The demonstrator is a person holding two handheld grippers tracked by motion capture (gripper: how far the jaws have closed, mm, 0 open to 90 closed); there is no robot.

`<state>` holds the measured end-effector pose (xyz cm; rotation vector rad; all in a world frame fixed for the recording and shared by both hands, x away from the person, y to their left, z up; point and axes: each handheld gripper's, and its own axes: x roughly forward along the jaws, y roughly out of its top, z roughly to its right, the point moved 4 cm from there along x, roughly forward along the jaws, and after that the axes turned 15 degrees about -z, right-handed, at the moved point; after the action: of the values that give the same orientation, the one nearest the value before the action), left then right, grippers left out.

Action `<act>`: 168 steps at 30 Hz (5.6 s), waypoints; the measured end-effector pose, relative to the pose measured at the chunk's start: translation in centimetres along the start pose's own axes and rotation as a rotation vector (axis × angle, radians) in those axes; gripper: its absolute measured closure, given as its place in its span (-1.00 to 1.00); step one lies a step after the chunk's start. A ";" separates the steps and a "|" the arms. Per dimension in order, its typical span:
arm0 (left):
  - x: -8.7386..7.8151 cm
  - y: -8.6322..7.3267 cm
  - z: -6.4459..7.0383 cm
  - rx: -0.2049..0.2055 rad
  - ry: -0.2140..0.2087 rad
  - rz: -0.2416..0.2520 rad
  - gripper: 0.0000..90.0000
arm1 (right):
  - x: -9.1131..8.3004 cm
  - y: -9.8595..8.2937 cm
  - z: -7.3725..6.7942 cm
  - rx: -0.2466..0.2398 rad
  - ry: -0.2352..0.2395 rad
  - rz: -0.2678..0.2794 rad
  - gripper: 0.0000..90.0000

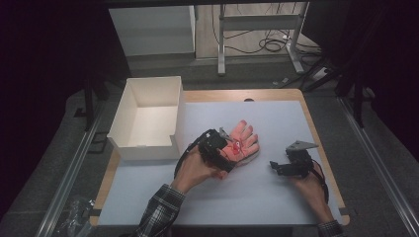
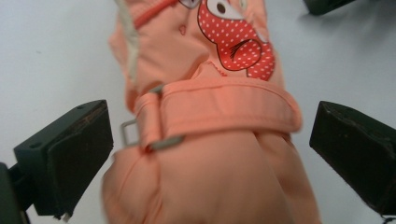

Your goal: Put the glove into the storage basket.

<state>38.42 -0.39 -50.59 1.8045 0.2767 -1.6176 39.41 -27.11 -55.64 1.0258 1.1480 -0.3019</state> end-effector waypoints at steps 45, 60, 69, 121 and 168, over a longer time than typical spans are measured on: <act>-1.2 1.4 -2.1 -0.056 0.041 -0.082 -0.02 | 0.0 -0.1 0.0 0.002 0.000 0.003 -0.63; -7.6 2.8 -6.4 -0.161 0.088 -0.050 -0.03 | 0.1 -0.1 0.0 0.002 0.002 0.007 -0.63; -11.7 1.6 -10.0 -0.263 0.145 -0.026 -0.03 | 0.1 -0.1 0.0 0.000 0.001 0.009 -0.63; -3.2 -7.8 -21.7 -0.743 0.198 -0.217 -0.14 | 0.1 -0.1 0.0 0.000 0.000 0.008 -0.63; -7.5 -9.4 -18.7 -0.644 0.193 -0.082 -0.92 | 0.1 -0.1 -0.1 -0.002 -0.004 0.008 -0.64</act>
<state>46.32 20.08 -47.06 1.4486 0.8615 -1.2087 39.35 -27.07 -55.77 1.0275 1.1402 -0.2970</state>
